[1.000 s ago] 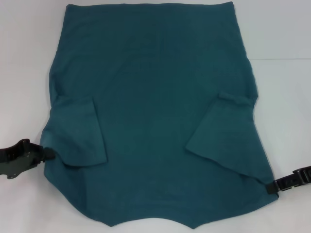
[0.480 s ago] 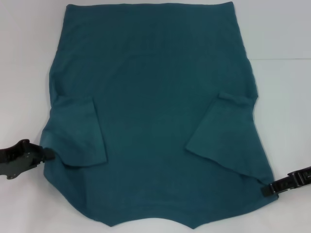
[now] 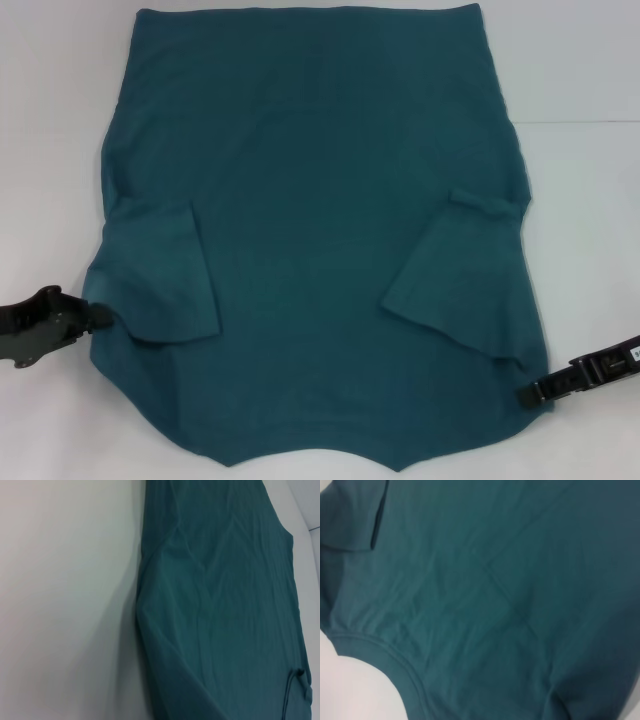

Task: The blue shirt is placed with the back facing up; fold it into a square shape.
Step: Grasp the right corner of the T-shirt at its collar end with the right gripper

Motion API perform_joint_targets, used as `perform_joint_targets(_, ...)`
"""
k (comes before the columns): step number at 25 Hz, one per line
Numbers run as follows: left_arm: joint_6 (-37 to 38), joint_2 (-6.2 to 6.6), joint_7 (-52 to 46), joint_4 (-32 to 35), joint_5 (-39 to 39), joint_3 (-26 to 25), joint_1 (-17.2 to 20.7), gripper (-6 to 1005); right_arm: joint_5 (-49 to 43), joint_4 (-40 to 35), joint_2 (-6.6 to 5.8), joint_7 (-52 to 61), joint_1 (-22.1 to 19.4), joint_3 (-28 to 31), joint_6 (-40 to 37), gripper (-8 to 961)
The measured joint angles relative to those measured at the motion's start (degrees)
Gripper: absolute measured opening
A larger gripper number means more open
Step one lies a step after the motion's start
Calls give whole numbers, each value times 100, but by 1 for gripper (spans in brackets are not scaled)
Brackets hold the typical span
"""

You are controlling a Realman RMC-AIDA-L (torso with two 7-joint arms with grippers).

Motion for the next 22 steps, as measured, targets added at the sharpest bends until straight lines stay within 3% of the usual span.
perform_joint_targets(22, -53, -9, 0, 0, -15, 1, 11, 18, 76, 44, 69, 127, 116, -23, -30, 580)
